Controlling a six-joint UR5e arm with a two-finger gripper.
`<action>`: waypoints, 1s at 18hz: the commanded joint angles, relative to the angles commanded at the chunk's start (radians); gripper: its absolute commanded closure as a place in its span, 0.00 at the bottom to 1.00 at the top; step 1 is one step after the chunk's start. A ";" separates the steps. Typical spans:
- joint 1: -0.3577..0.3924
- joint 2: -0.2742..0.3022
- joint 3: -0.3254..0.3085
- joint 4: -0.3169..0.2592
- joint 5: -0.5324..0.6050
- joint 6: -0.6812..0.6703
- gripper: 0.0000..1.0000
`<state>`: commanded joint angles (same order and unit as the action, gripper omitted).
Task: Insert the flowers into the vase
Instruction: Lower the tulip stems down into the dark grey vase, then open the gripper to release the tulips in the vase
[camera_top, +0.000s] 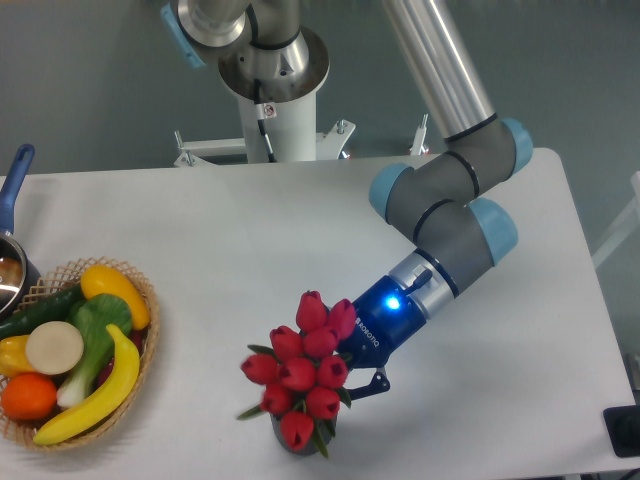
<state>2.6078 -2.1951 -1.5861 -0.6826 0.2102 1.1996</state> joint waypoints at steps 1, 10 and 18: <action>0.000 0.000 0.000 0.000 -0.002 0.000 0.46; 0.017 0.005 -0.029 0.000 0.000 0.002 0.13; 0.078 0.041 -0.041 0.005 0.002 0.037 0.00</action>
<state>2.6859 -2.1538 -1.6276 -0.6780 0.2117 1.2363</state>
